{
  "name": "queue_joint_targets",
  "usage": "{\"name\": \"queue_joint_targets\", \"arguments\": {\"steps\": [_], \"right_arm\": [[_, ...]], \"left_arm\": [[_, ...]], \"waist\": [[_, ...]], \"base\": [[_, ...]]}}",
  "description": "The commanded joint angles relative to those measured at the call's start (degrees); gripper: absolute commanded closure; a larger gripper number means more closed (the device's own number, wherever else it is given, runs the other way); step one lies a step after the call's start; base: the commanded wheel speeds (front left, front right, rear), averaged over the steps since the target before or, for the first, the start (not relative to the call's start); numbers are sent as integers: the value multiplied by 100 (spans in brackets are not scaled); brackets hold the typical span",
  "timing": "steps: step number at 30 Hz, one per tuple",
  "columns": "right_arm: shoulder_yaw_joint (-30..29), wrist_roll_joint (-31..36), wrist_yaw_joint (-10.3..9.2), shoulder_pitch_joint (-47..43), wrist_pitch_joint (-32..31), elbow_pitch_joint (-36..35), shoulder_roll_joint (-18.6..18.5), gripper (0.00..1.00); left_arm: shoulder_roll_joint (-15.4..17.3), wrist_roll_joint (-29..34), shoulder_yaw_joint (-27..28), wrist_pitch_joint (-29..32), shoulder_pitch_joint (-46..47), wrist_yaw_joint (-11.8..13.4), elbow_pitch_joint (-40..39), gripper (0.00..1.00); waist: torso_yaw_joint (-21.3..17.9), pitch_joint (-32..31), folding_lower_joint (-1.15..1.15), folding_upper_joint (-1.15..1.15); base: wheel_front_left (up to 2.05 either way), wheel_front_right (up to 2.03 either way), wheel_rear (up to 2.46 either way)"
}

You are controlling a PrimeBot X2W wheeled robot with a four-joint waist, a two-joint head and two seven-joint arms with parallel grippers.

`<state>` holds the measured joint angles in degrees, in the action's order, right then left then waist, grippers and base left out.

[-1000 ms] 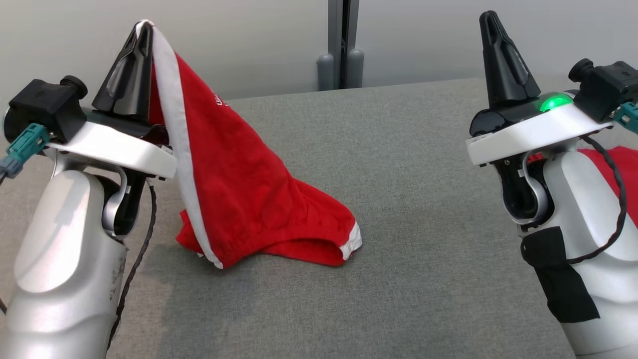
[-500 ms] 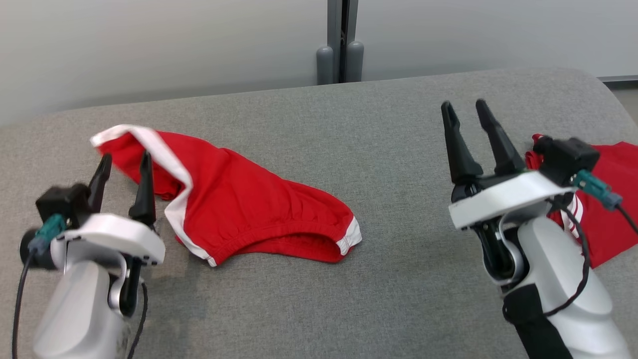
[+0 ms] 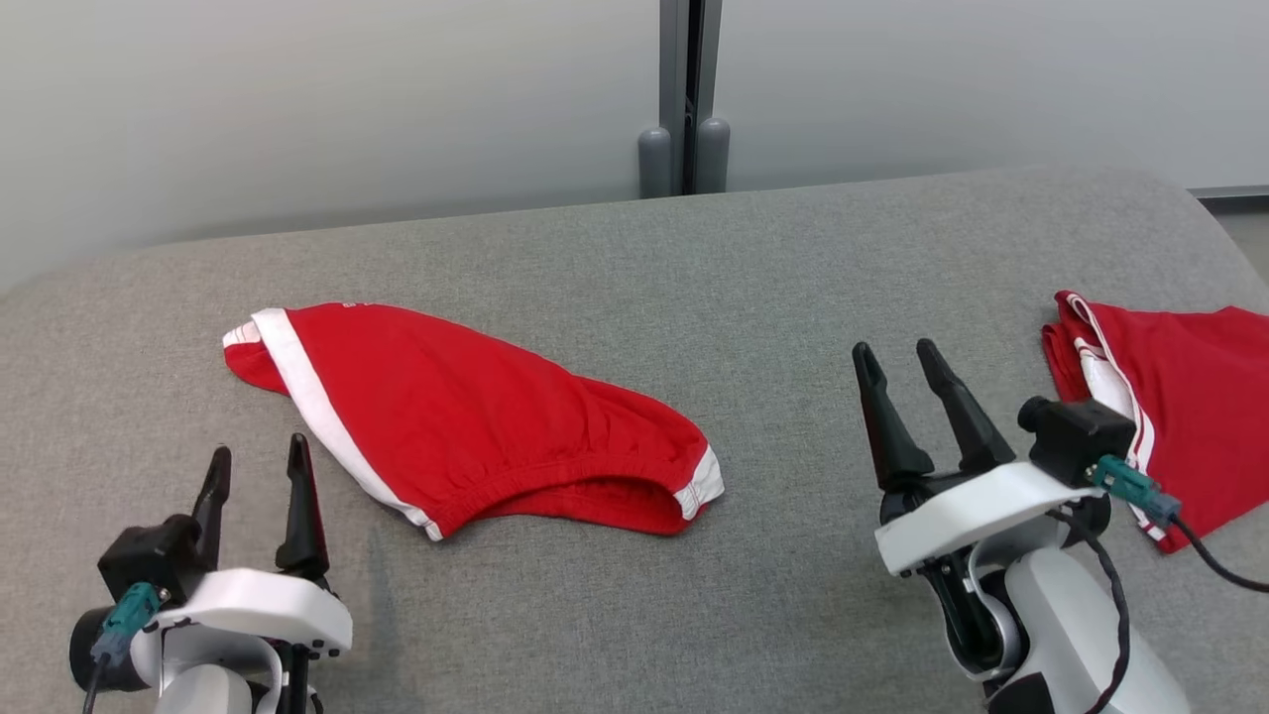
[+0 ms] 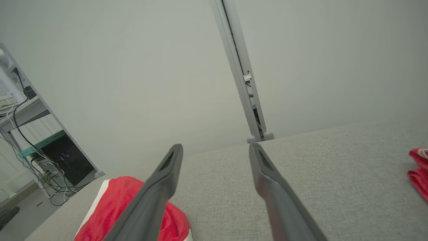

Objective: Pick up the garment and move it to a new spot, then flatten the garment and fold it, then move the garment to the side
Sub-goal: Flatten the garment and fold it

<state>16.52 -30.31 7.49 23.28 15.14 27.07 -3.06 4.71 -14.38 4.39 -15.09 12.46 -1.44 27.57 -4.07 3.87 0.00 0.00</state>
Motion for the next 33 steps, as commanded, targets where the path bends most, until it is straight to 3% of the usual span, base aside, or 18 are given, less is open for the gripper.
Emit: {"name": "queue_joint_targets", "arguments": {"steps": [1, 8, 16, 25, 33], "right_arm": [[5, 48, 0, -122, -2, 25, -11, 0], [109, 219, 0, -384, -2, 98, 1, 0], [884, 329, 0, -469, -1, 264, -2, 0], [2381, -289, 0, 77, -1, 756, -11, 0], [2777, -640, 0, 514, -1, 1380, -11, 0]], "left_arm": [[-52, 88, 65, -6, -160, -3, -154, 0], [-160, 184, 109, -6, -494, -79, -428, 0], [-166, -114, -262, -6, -603, 5, -417, 0], [-165, -316, -848, -6, -441, 89, -435, 0], [-171, -456, -1093, -7, -383, 138, -496, 0]], "waist": [[33, -41, 0, 0], [217, -4, 0, 0], [614, 151, 0, 0], [1621, 449, 0, 0], [2270, 692, 0, 0]], "base": [[0, 0, 0], [0, 0, 0], [0, 0, 0], [0, 0, 0], [0, 0, 0]]}}
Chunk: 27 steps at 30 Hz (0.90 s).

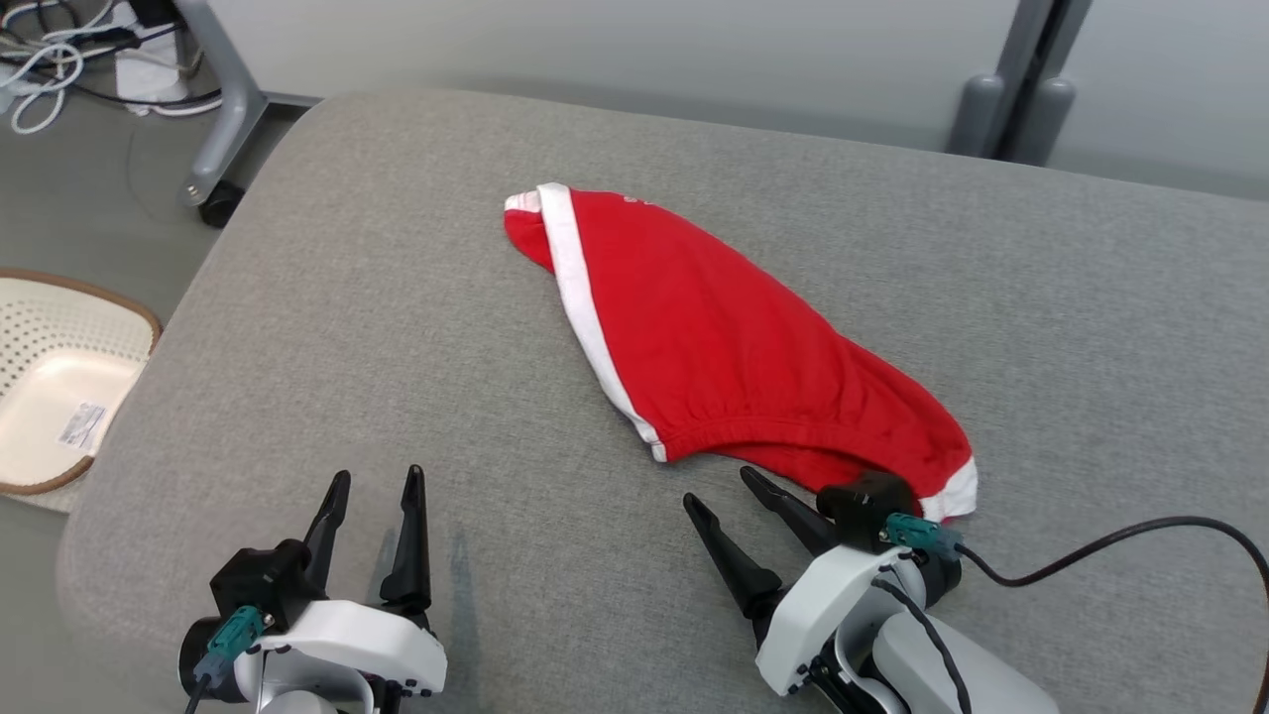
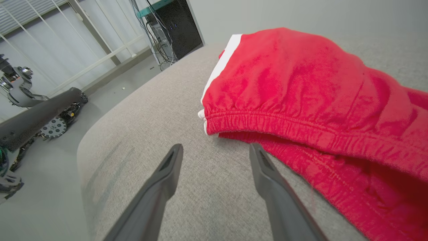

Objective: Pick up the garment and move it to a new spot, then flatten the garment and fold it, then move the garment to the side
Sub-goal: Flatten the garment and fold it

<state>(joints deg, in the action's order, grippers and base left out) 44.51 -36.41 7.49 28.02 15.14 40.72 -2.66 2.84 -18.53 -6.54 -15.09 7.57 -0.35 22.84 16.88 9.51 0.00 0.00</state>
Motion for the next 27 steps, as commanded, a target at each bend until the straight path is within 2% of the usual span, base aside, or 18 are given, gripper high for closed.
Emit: {"name": "queue_joint_targets", "arguments": {"steps": [1, 6, 13, 18, 20, 25, 26, 27], "right_arm": [[-9, -72, 0, 79, -1, 80, -53, 0], [-71, -256, 0, 304, -1, 326, -49, 4], [-210, -189, 0, 525, -1, 417, -48, 10], [-251, -306, 0, 481, -1, 460, -54, 29], [-229, -356, 0, 454, -1, 419, -54, 32], [-456, -255, 0, 482, -1, 198, -57, 63], [-503, -209, 0, 488, -1, 141, -56, 82], [-503, -209, 0, 488, -1, 141, -56, 82]], "left_arm": [[16, -54, -22, -7, 109, 35, -28, 0], [17, -144, -115, -7, 165, 16, -58, 0], [18, -205, -215, -7, 150, 74, -88, 0], [18, -260, -235, -7, 118, 94, -80, 0], [18, -280, -241, -7, 119, 95, -68, 0], [17, -336, -262, -7, 202, 108, -82, 0], [17, -338, -268, -7, 212, 108, -87, 0], [17, -338, -268, -7, 212, 108, -87, 0]], "waist": [[236, 150, 0, 0], [487, 294, 0, 0], [664, 427, 0, 0], [676, 465, 0, 0], [664, 476, 0, 0], [627, 518, 0, 0], [616, 524, 0, 0], [616, 524, 0, 0]], "base": [[0, 0, 0], [0, 0, 0], [0, 0, 0], [0, 0, 0], [0, 0, 0], [0, 0, 0], [0, 0, 0], [0, 0, 0]]}}
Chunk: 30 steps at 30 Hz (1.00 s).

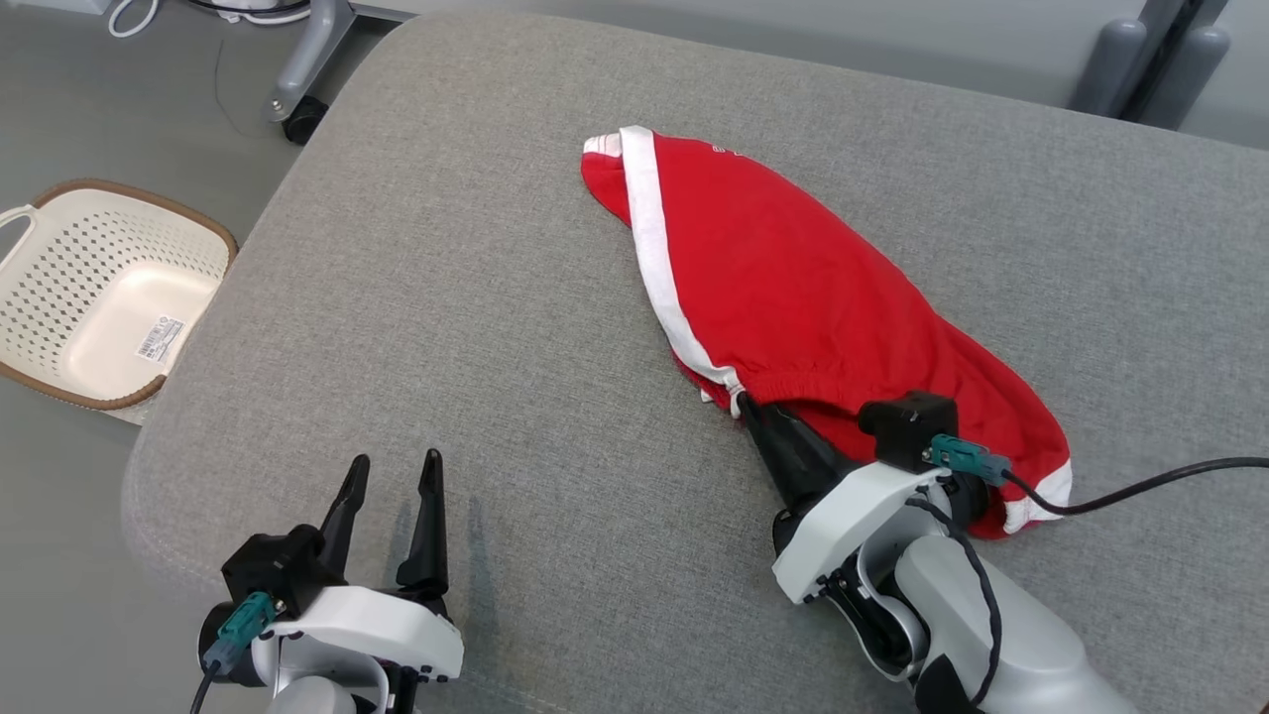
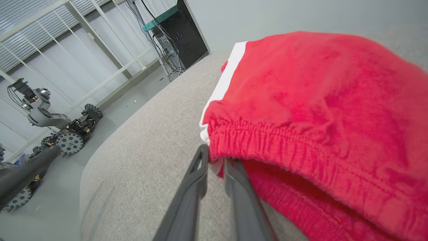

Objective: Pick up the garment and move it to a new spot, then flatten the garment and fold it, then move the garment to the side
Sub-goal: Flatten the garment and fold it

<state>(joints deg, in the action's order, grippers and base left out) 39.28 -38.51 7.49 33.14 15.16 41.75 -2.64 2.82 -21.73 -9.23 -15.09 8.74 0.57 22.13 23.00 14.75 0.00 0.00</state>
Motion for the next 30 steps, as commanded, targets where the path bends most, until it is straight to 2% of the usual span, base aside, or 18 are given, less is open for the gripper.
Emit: {"name": "queue_joint_targets", "arguments": {"steps": [1, 2, 8, 14, 18, 23, 30], "right_arm": [[-15, 16, 0, -42, -2, -2, -56, 95], [-68, 28, 0, -67, -2, -56, -55, 100], [-369, -54, 0, -286, -2, -394, -53, 100], [-536, -302, 0, -579, -2, -794, -117, 100], [-394, -505, 0, -732, -2, -1008, -411, 100], [-32, -890, 0, -762, -61, -1060, -974, 100], [589, -1145, 0, -555, -197, -1001, -1663, 100]], "left_arm": [[20, -8, 10, -7, 99, 17, -20, 0], [20, 1, 26, -7, 97, 20, -22, 0], [20, 117, 213, -7, -41, -26, 29, 0], [23, 293, 448, -7, -133, -107, 89, 0], [22, 360, 520, -7, -165, -152, 130, 0], [22, 352, 482, -7, -125, -201, 164, 0], [24, 290, 259, -7, -71, -217, 267, 0]], "waist": [[-16, 1, 0, 0], [-40, -2, 0, 0], [-404, -190, 0, 0], [-1157, -553, 0, 0], [-1710, -775, 0, 0], [-2230, -888, 0, 0], [-2506, -873, 0, 0]], "base": [[0, 0, 0], [0, 0, 0], [0, 0, 0], [0, 0, 0], [0, 0, 0], [0, 0, 0], [0, 0, 0]]}}
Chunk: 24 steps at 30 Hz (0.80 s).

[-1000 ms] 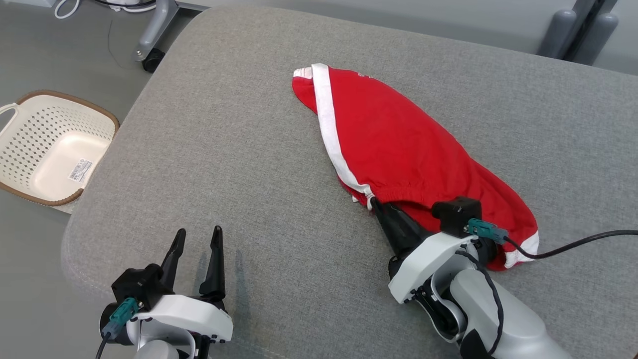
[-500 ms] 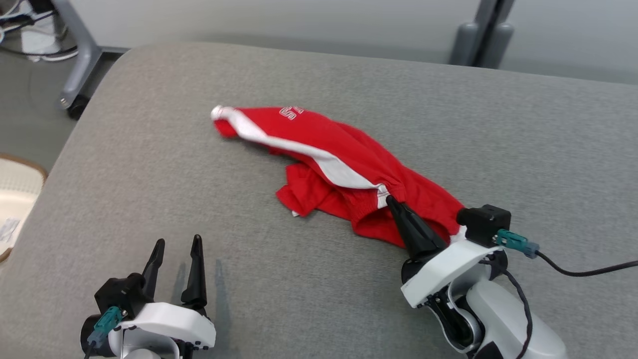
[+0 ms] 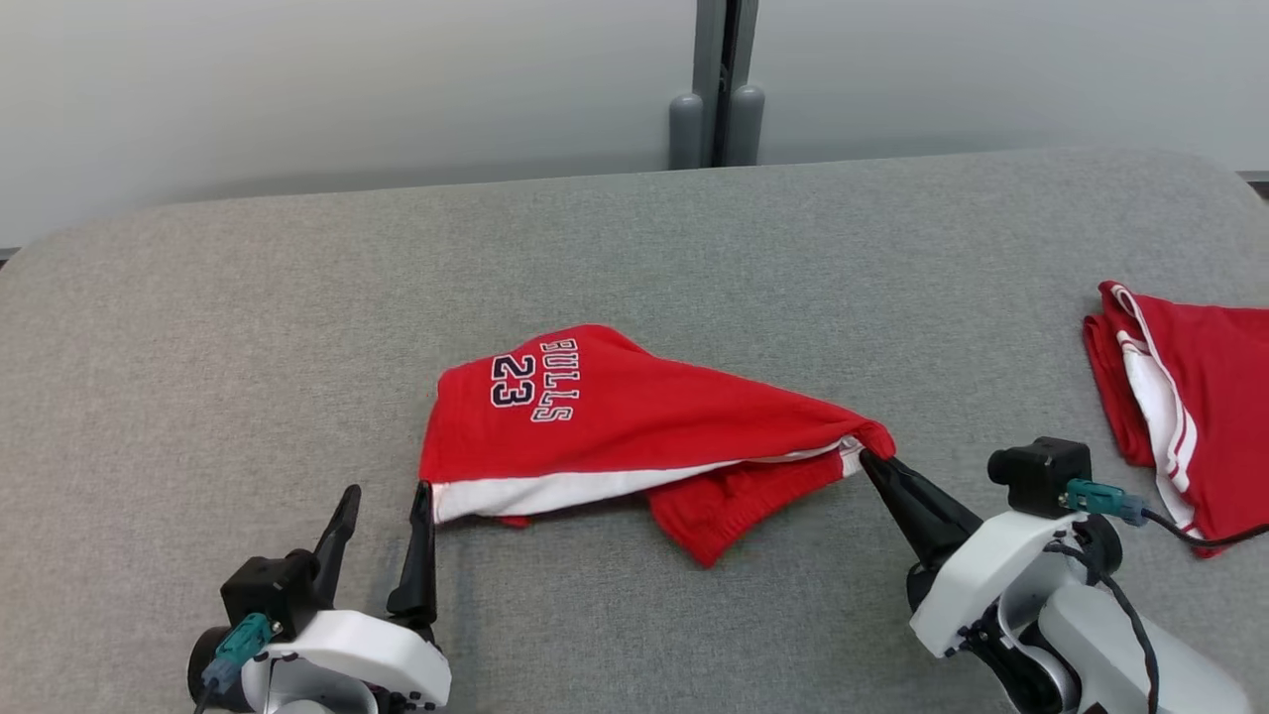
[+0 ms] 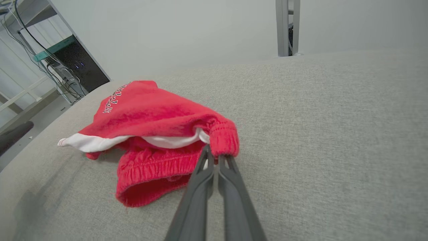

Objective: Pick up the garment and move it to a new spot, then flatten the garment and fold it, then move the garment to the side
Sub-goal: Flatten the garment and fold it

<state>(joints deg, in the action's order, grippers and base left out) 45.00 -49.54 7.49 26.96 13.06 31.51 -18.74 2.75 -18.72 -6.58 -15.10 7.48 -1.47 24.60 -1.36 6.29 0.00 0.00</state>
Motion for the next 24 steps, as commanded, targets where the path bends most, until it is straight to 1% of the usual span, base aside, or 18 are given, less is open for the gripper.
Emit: {"name": "queue_joint_targets", "arguments": {"steps": [1, 2, 3, 4, 5, 7, 9, 10, 12, 13, 14, 15, 20, 23, 24], "right_arm": [[119, -1, 0, 104, 29, 41, -137, 100], [207, 10, 0, 111, 38, 78, -184, 97], [268, -20, 0, 123, 54, 136, -222, 75], [309, 3, 0, 165, 77, 213, -266, 15], [367, 90, 0, 203, 99, 274, -297, 0], [358, 208, 0, 237, 165, 452, -274, 0], [231, 392, 0, 249, 204, 657, -219, 0], [88, 511, 0, 268, 220, 723, -180, 0], [-387, 844, 0, 235, 220, 700, -82, 0], [-387, 844, 0, 235, 220, 700, -82, 0], [-1002, 1243, 0, 87, 220, 611, 41, 0], [-1002, 1243, 0, 87, 220, 611, 41, 0], [-2442, 2455, 0, -480, 217, -48, 593, 0], [-2943, 3148, 0, -934, 218, -411, 962, 0], [-3017, 3342, 0, -1071, 218, -492, 1052, 0]], "left_arm": [[30, -3, -41, -5, 48, -27, 48, 0], [29, -11, -76, -6, 38, -19, 58, 0], [31, -22, -102, -6, 26, 3, 64, 0], [31, -19, -114, -6, 9, 5, 77, 0], [31, -21, -116, -5, -13, -3, 97, 0], [29, -19, -108, -6, -46, -16, 116, 0], [30, 15, -89, -6, -95, -10, 135, 0], [28, 46, -64, -6, -112, 10, 132, 0], [30, 75, 5, -5, -131, 40, 115, 0], [30, 75, 5, -5, -131, 40, 115, 0], [29, 122, 91, -6, -142, 53, 88, 0], [29, 122, 91, -6, -142, 53, 88, 0], [27, 243, 269, -5, -255, 145, -20, 0], [28, 351, 317, -6, -267, 174, -86, 0], [28, 391, 331, -6, -301, 202, -99, 0]], "waist": [[-79, -28, 0, 0], [-85, -31, 0, 0], [-88, -32, 0, 0], [-86, -33, 0, 0], [-80, -39, 0, 0], [-63, -59, 0, 0], [-35, -88, 0, 0], [-28, -99, 0, 0], [-19, -131, 0, 0], [-19, -131, 0, 0], [-20, -160, 0, 0], [-20, -160, 0, 0], [-33, -261, 0, 0], [-30, -341, 0, 0], [-28, -376, 0, 0]], "base": [[0, 0, 0], [0, 0, 0], [0, 0, 0], [0, 0, 0], [0, 0, 0], [0, 0, 0], [0, 0, 0], [0, 0, 0], [0, 0, 0], [0, 0, 0], [0, 0, 0], [0, 0, 0], [0, 0, 0], [0, 0, 0], [0, 0, 0]]}}
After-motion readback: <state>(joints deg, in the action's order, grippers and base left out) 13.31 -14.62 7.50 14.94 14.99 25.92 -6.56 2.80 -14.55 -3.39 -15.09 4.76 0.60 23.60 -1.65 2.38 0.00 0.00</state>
